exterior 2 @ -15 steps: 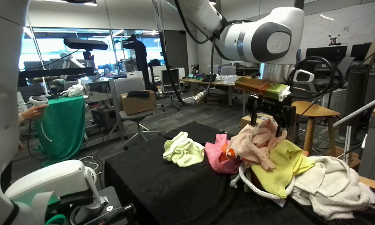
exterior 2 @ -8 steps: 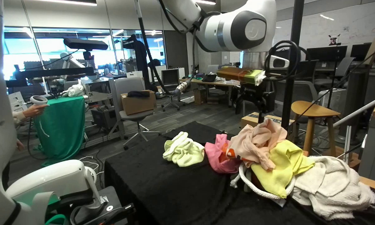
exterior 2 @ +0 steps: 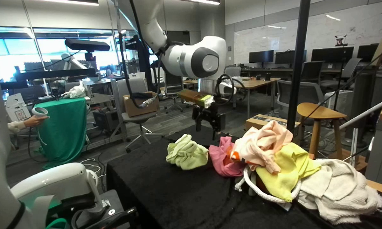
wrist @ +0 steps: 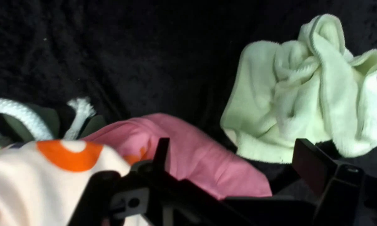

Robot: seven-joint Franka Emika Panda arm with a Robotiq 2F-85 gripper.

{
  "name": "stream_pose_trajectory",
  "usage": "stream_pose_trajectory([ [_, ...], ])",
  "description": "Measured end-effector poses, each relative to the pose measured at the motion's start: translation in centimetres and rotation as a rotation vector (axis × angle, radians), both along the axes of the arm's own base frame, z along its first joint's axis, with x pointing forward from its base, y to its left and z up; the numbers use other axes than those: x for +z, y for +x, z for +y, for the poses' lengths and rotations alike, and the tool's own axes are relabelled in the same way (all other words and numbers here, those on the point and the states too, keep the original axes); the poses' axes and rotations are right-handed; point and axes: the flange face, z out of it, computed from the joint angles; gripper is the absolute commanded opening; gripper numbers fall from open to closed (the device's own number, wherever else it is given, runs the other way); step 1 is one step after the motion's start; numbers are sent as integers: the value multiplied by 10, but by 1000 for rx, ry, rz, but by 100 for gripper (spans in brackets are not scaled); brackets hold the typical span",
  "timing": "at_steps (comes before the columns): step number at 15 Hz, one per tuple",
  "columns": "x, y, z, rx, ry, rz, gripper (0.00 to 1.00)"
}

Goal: Put all the object in the right back

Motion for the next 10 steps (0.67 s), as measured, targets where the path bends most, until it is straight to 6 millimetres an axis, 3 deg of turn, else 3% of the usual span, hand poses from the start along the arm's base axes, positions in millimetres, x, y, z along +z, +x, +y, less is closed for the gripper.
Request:
stream_pose_trajectory([
  [4,-48,-37,38,33,-14,58,100],
  [10,-106,-59,58,71,-27,142,100],
])
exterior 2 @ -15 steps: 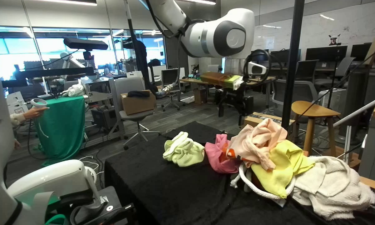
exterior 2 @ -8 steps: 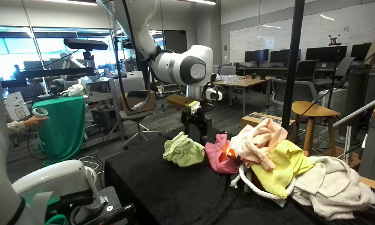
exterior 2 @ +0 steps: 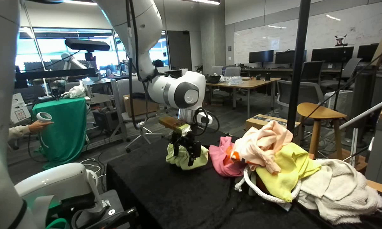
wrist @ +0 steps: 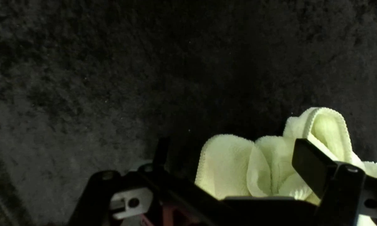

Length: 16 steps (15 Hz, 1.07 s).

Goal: Put all the object in the right back

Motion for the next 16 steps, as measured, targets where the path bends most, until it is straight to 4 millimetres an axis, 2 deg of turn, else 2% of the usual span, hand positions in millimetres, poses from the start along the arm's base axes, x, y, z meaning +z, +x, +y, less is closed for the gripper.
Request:
stream_pose_trajectory([
  [3,-14,-4,10,19,3,13,100],
  [5,-14,-6,18,34,10,14,100],
  [16,18,10,51,148,69,-58,100],
])
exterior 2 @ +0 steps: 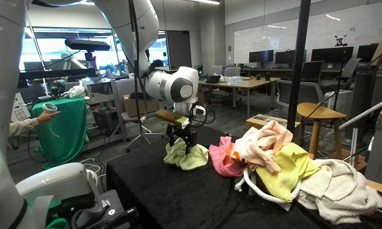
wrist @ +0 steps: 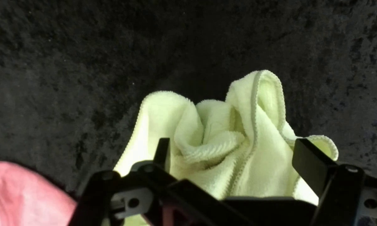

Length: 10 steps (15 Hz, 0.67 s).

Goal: Put all the object in the right back

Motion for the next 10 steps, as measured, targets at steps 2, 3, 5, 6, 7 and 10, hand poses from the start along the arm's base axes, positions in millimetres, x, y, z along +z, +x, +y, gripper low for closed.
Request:
stream_pose_trajectory([
  [2,4,1,7,26,11,-10,100],
  [3,6,2,10,37,15,-15,100],
  [5,8,3,13,59,9,-27,100],
  [6,8,4,14,74,0,-34,100],
  [7,7,5,14,86,-8,-38,100],
  [10,1,6,12,115,-26,-50,100],
])
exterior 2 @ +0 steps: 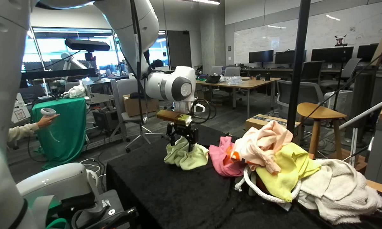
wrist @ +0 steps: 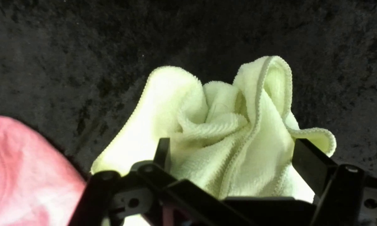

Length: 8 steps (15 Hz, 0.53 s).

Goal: Put all the object in the right back

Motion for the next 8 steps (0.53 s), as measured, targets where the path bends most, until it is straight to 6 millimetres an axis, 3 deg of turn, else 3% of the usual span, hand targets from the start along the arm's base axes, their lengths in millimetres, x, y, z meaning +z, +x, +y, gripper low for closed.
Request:
stream_pose_trajectory([
  [8,-4,5,10,20,65,-132,100],
])
